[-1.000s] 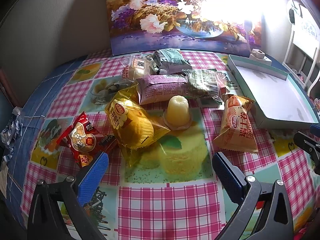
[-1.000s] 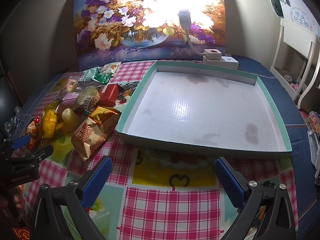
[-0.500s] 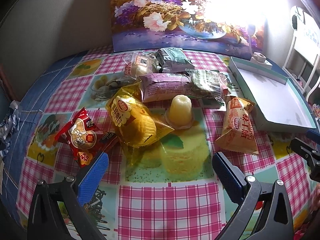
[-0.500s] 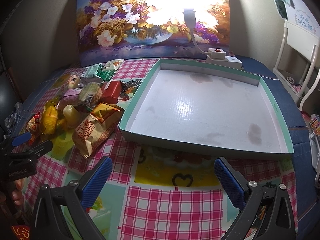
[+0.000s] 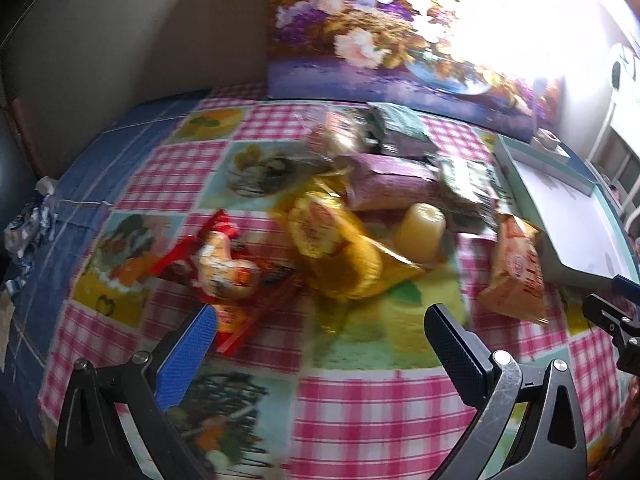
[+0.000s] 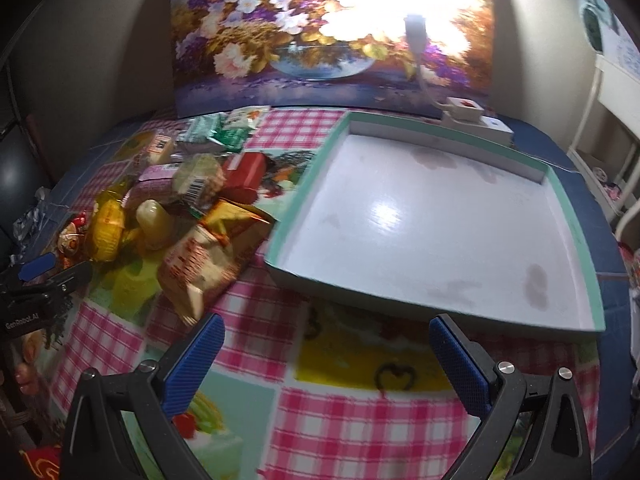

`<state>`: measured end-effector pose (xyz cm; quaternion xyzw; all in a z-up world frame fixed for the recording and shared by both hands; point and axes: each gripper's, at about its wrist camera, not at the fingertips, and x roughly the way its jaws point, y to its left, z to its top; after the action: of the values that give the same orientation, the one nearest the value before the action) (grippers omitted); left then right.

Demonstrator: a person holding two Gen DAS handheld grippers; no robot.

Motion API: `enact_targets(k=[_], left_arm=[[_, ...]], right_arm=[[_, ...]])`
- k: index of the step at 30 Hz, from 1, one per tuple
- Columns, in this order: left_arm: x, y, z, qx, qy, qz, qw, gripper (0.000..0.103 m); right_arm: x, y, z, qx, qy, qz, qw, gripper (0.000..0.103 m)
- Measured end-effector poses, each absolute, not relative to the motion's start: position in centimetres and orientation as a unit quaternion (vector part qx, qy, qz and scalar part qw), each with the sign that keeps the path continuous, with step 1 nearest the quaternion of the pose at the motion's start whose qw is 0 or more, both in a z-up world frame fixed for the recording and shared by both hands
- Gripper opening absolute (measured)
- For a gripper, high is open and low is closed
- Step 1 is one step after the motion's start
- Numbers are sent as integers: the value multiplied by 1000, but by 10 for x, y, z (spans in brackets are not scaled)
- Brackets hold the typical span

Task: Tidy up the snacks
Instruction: 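Grasp the yellow bread bag with the right tool while the left tool grasps the red candy bag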

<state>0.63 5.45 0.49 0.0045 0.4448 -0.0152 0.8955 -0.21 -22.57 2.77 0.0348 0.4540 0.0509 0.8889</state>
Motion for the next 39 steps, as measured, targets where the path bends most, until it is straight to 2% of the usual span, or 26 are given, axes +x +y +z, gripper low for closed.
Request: enact_targets(k=[8, 13, 19, 23, 31, 34, 36, 39], left_arm=[[20, 80, 5, -11, 453, 1, 892, 103], [28, 105, -2, -54, 469, 17, 881, 103], [40, 113, -6, -47, 468, 29, 882, 103], [49, 115, -15, -36, 483, 34, 874, 103], [52, 124, -21, -68, 482, 37, 873, 101], [53, 124, -22, -77, 483, 29, 872, 81], [54, 125, -24, -87, 486, 23, 869, 76], [54, 126, -24, -100, 485, 13, 868, 57]], right_arm=[[28, -183, 31, 46, 472, 100, 875, 103], [37, -156, 32, 50, 481, 127, 866, 103], [52, -138, 29, 58, 486, 122, 863, 102], [61, -136, 29, 70, 486, 116, 863, 96], [68, -138, 22, 84, 494, 121, 857, 74], [70, -142, 18, 92, 496, 116, 855, 62], [69, -143, 18, 90, 493, 116, 858, 49], [68, -146, 17, 96, 492, 119, 857, 44]])
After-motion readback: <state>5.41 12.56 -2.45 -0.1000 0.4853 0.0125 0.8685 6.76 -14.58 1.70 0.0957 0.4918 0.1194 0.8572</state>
